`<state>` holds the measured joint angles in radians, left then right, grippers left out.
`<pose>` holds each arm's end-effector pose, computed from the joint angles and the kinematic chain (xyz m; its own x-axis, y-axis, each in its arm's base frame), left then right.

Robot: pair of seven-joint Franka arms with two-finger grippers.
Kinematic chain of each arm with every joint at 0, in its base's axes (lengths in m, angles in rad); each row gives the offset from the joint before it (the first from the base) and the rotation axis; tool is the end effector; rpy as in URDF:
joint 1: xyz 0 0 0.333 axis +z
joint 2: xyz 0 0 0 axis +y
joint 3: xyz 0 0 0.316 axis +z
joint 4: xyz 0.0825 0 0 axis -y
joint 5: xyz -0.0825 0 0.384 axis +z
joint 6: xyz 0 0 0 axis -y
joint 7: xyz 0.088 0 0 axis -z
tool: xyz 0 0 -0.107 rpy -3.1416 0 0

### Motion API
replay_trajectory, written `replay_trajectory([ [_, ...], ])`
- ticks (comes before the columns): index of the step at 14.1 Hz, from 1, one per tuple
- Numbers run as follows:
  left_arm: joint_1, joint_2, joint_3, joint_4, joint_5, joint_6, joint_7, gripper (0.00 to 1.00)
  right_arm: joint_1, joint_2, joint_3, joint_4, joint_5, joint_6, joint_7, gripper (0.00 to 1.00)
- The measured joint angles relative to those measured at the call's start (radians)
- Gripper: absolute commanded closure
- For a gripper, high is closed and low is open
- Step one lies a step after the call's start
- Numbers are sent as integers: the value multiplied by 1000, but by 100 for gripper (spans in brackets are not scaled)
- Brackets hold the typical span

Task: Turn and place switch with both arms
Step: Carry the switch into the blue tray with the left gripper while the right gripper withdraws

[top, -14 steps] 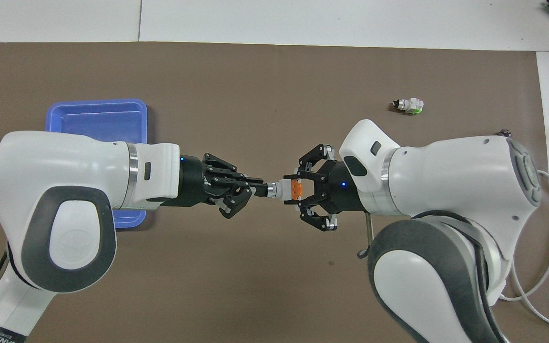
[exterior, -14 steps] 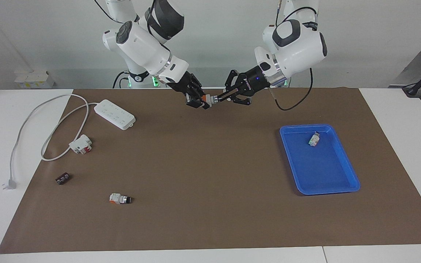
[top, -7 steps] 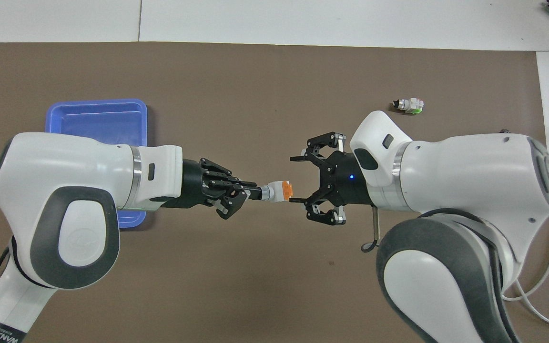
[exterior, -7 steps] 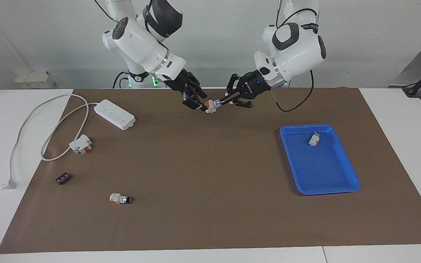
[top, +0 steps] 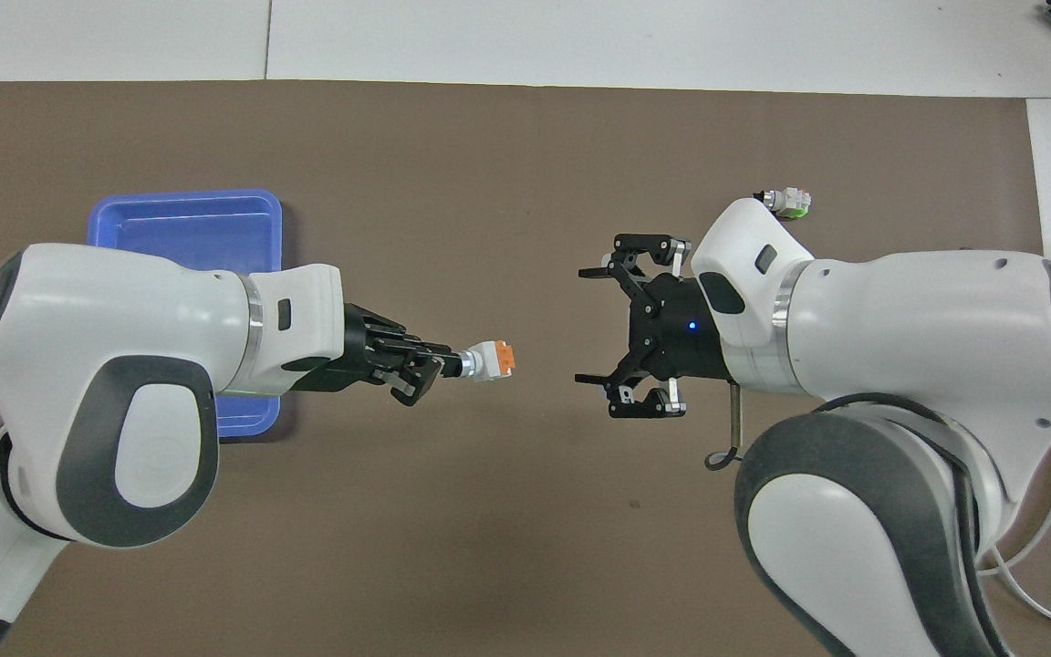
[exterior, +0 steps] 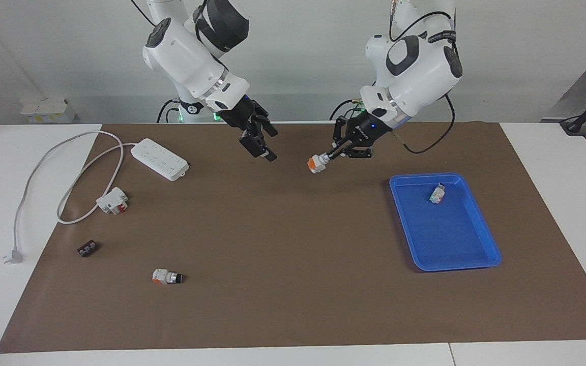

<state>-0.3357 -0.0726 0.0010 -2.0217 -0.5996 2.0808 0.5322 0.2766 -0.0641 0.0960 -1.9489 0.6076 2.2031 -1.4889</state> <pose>0.5113 -0.2079 0.5026 0.8215 -0.4779 0.3111 -0.5700 -0.7029 0.4255 0.5250 0.2275 0.5450 -0.0552 0.8310 0.5536 0.9844 -0.0475 0.1694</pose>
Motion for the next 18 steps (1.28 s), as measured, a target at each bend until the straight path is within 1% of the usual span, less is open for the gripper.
replay_trajectory([
  [2,90,2,4,-1,160,-9,-49,100,-28,6,-1,11,-77,0,2,0],
  [4,164,5,7,-2,384,-15,-135,100,-50,16,-2,31,-160,0,28,0],
  [5,205,6,9,-2,472,-15,-163,100,-59,23,-3,40,-208,0,63,0],
  [6,247,7,9,-2,528,-15,-173,100,-68,27,-4,47,-252,0,102,0],
  [9,355,9,12,-7,626,-16,-187,100,-85,37,-4,66,-356,-13,246,0],
  [12,395,27,10,-22,656,-14,-240,100,-91,41,-5,99,-474,-99,528,0],
  [13,405,39,9,-23,658,-10,-250,69,-92,44,-5,117,-507,-128,607,0],
  [14,414,52,9,-23,658,1,-254,50,-93,48,-5,135,-530,-150,669,0],
  [17,432,84,8,-5,658,15,-257,36,-99,60,-5,166,-578,-165,870,0],
  [18,432,93,4,26,658,-12,-258,34,-101,64,-6,169,-596,-165,966,0],
])
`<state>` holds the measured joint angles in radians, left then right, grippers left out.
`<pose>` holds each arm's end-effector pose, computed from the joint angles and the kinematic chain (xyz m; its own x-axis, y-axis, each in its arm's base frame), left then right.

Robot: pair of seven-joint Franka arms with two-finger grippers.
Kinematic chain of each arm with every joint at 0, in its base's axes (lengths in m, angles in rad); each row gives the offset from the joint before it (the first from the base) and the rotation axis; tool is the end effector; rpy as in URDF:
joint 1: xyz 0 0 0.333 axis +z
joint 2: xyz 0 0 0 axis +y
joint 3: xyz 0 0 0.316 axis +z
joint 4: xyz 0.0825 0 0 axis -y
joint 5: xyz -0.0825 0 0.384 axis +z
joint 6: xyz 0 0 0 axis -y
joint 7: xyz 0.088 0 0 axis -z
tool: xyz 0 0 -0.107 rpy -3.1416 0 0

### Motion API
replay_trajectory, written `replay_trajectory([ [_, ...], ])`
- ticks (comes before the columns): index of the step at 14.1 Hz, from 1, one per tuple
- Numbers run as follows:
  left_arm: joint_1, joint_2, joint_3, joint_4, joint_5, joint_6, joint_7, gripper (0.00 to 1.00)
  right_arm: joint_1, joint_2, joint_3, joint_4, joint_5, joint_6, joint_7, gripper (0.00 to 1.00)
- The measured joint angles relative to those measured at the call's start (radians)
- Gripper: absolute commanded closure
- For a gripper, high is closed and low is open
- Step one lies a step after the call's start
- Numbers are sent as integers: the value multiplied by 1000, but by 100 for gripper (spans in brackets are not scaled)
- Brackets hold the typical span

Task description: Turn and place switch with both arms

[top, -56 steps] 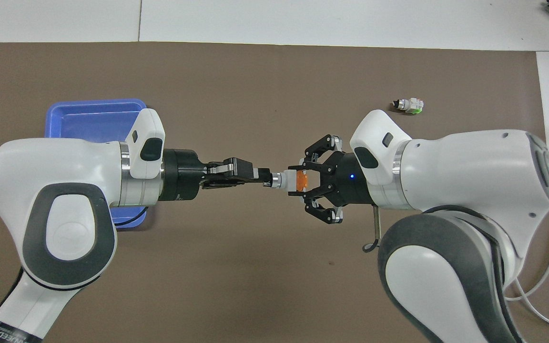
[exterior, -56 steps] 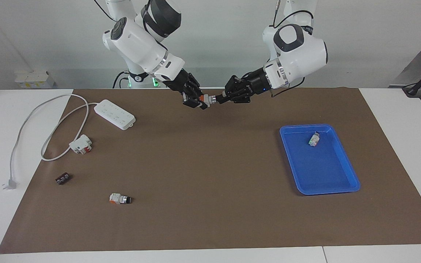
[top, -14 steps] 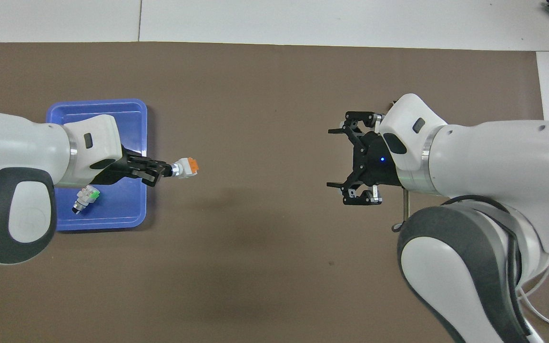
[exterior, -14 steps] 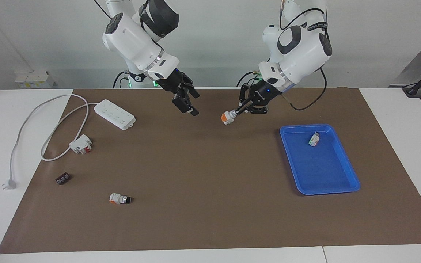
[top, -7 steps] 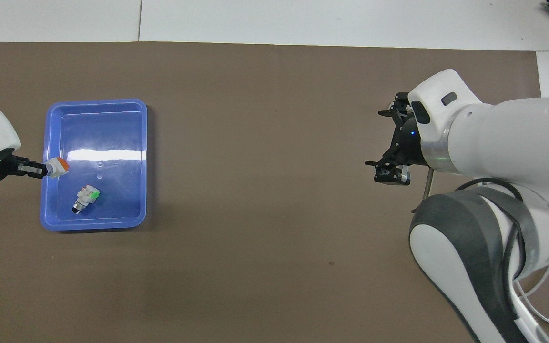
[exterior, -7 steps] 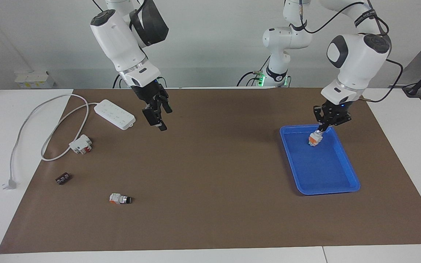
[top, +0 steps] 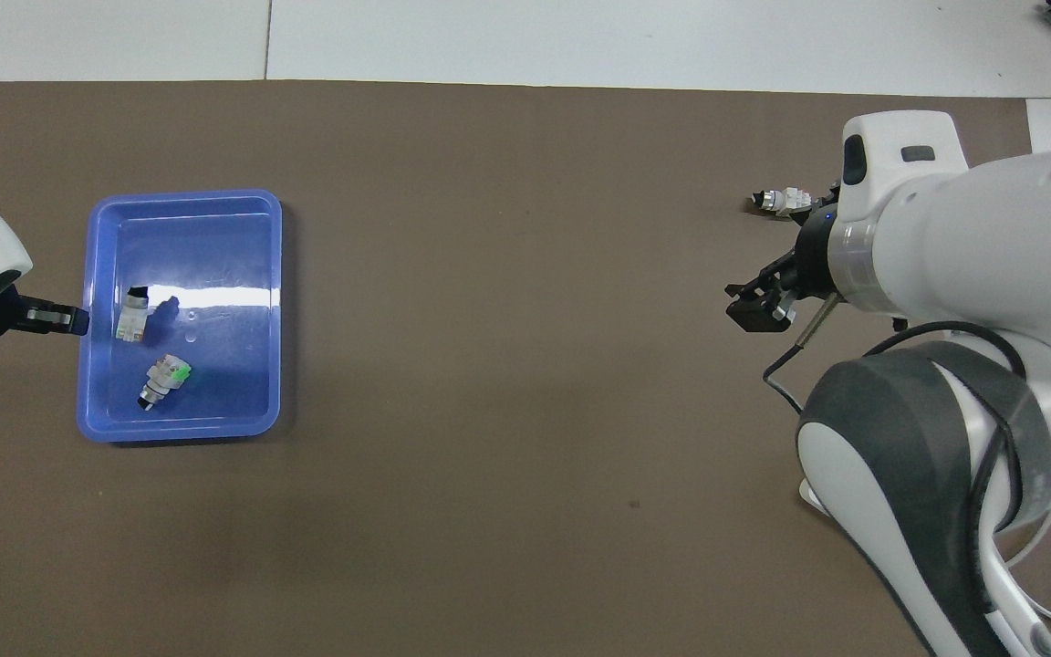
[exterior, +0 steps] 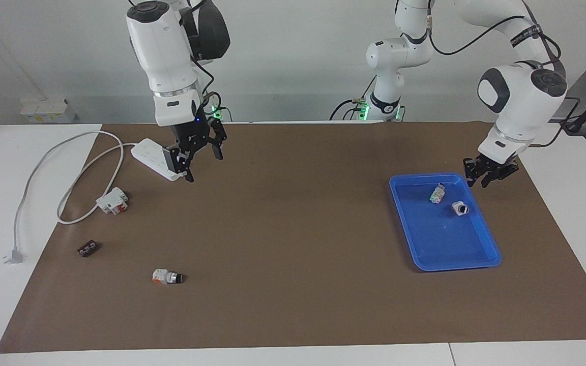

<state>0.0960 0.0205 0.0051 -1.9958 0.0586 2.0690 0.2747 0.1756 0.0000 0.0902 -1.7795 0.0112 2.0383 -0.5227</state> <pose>0.5614 0.0600 0.4541 0.9792 -0.1999 0.0356 -0.1974 -0.9782 -0.0650 0.5669 0.1550 0.5692 0.6793 0.6978 0.2272 0.6920 -0.7122 0.1183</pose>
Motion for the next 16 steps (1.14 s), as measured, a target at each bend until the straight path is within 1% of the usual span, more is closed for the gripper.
replay_trajectory([
  [2,-8,24,-12,109,0,-121,-4,35,-7,2,0,5,-20,0,183,0],
  [5,-48,76,-21,322,-2,-343,-44,34,-16,3,-1,15,-41,-1,412,0],
  [6,-61,89,-22,379,-8,-407,-54,34,-18,3,-1,20,-49,-4,479,0],
  [7,-70,98,-23,426,-25,-468,-60,31,-24,3,-1,26,-60,-8,536,0],
  [8,-75,102,-23,460,-48,-515,-64,23,-33,3,-2,32,-68,-13,584,0],
  [9,-76,103,-23,487,-64,-547,-66,13,-45,3,-2,39,-70,-21,621,0],
  [10,-76,102,-23,505,-69,-563,-66,10,-60,3,-3,47,-70,-35,645,0],
  [11,-76,101,-23,518,-70,-567,-66,2,-73,3,-3,58,-70,-59,658,0],
  [16,-77,92,-23,528,-71,-532,-66,1,-143,-1,-6,120,-70,-198,675,0],
])
